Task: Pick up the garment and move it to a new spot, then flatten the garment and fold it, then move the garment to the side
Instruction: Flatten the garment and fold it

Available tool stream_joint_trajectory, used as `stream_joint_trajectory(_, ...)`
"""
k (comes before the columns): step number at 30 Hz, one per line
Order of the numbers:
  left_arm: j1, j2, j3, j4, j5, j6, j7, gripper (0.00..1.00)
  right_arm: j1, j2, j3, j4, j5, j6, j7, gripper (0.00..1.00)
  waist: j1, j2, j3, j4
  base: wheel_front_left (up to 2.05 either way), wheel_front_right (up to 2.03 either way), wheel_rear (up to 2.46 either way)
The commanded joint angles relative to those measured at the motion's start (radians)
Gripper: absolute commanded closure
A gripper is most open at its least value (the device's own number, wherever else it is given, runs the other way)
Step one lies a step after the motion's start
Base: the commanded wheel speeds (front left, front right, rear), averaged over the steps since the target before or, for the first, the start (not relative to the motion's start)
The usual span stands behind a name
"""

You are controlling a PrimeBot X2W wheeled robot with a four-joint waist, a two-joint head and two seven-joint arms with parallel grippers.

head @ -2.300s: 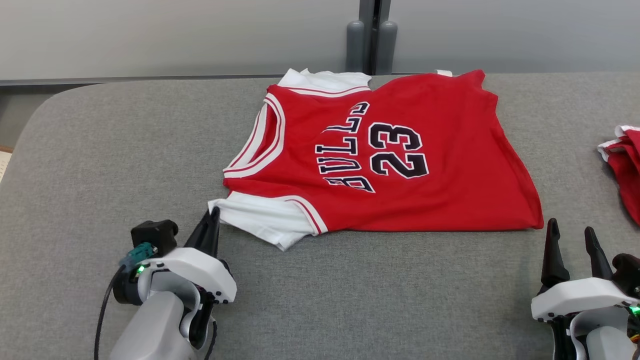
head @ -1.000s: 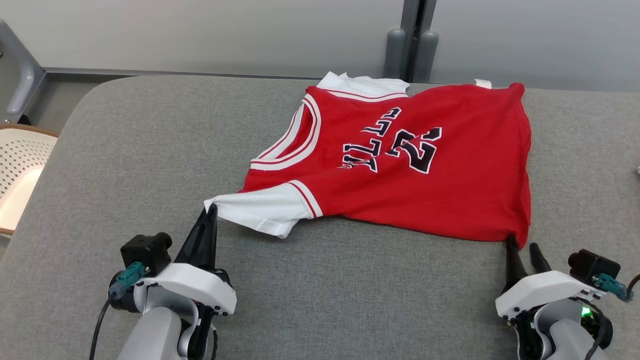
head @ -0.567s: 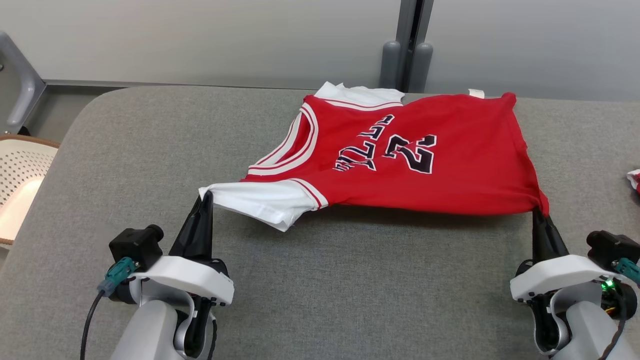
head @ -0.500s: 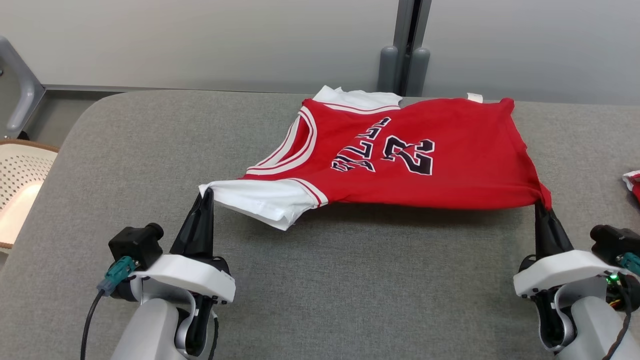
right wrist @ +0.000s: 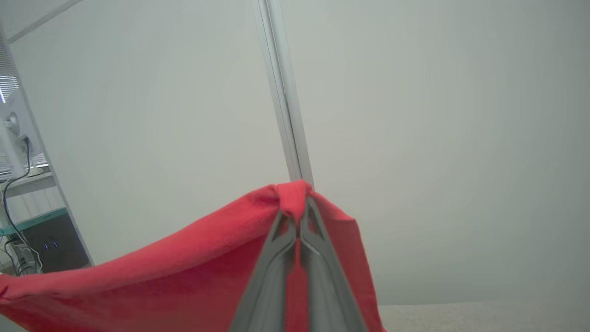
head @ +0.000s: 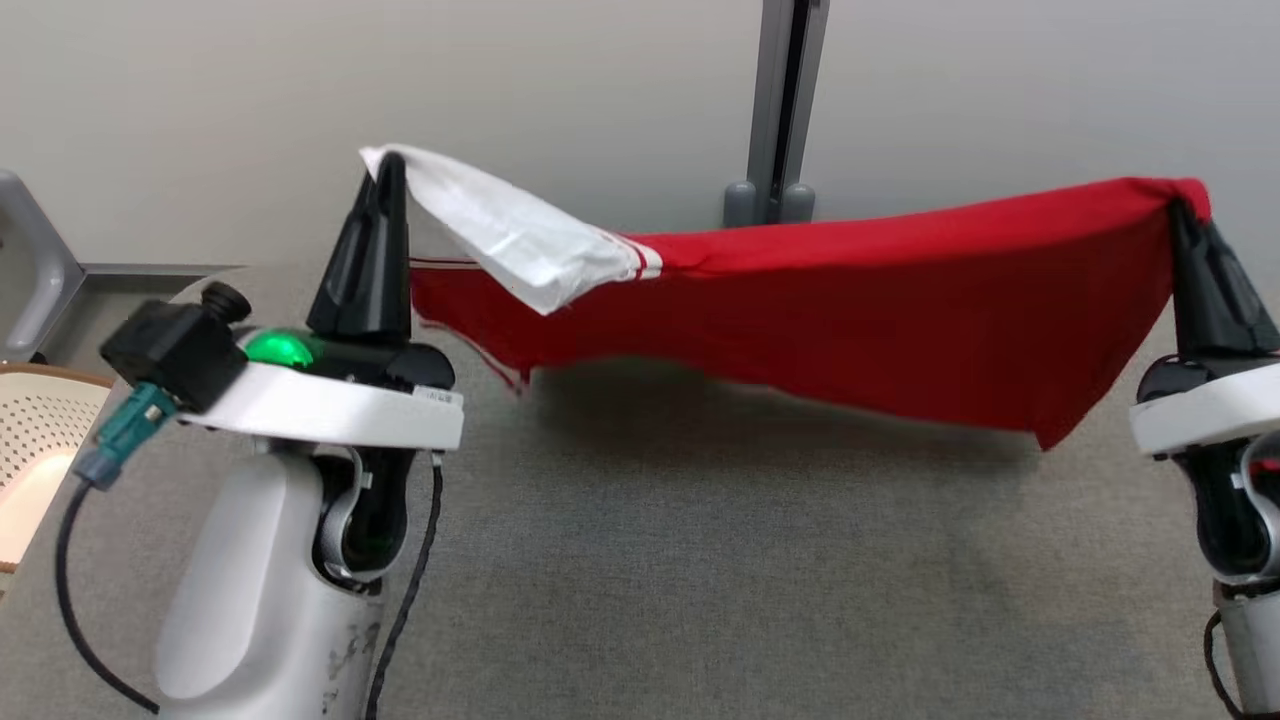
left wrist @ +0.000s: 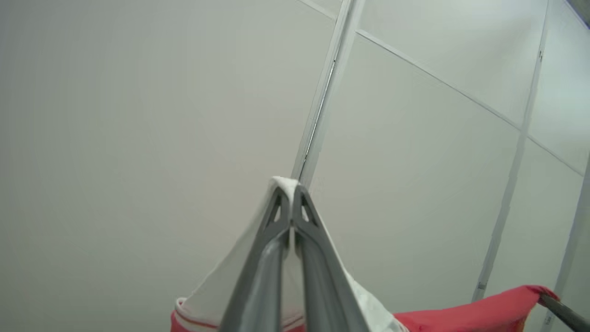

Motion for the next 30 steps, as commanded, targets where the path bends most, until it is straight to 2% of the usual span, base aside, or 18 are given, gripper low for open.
stream_joint_trajectory(1, -0.038, 0.006, 0.011, -0.063, -0.016, 0.006, 0.019, 1.00, -0.015, -0.007, -0.017, -0.061, 0.004, 0.000, 0.034, 1.00, 0.0000, 0.0000, -0.024, -0.005, 0.00, 0.00, 0.00)
stream_joint_trajectory(6, -0.099, 0.005, 0.032, -0.249, -0.075, 0.044, 0.089, 1.00, -0.037, 0.014, -0.074, -0.213, 0.008, 0.000, 0.142, 1.00, 0.0000, 0.0000, -0.040, -0.008, 0.00, 0.00, 0.00)
stream_joint_trajectory(10, -0.146, 0.005, 0.035, -0.365, -0.104, 0.101, 0.171, 1.00, -0.060, 0.063, -0.114, -0.311, 0.023, 0.000, 0.246, 1.00, 0.0000, 0.0000, -0.031, -0.010, 0.00, 0.00, 0.00)
stream_joint_trajectory(16, -0.240, 0.040, 0.055, -0.373, -0.092, 0.142, 0.250, 1.00, -0.143, 0.103, -0.117, -0.348, -0.009, 0.000, 0.351, 1.00, 0.0000, 0.0000, 0.033, -0.017, 0.00, 0.00, 0.00)
stream_joint_trajectory(20, -0.361, 0.065, 0.089, -0.271, -0.121, 0.142, 0.286, 1.00, -0.273, 0.106, -0.089, -0.284, -0.043, 0.000, 0.388, 1.00, 0.0000, 0.0000, 0.126, -0.018, 0.00, 0.00, 0.00)
stream_joint_trajectory(24, -0.515, 0.091, 0.132, -0.107, -0.154, 0.131, 0.297, 1.00, -0.459, 0.121, -0.069, -0.153, -0.047, 0.000, 0.387, 1.00, 0.0000, 0.0000, 0.223, -0.018, 0.00, 0.00, 0.00)
stream_joint_trajectory(30, -0.750, 0.144, 0.162, 0.105, -0.112, 0.087, 0.185, 1.00, -0.751, 0.126, -0.058, 0.090, -0.096, 0.000, 0.255, 1.00, 0.0000, 0.0000, 0.326, -0.007, 0.00, 0.00, 0.00)
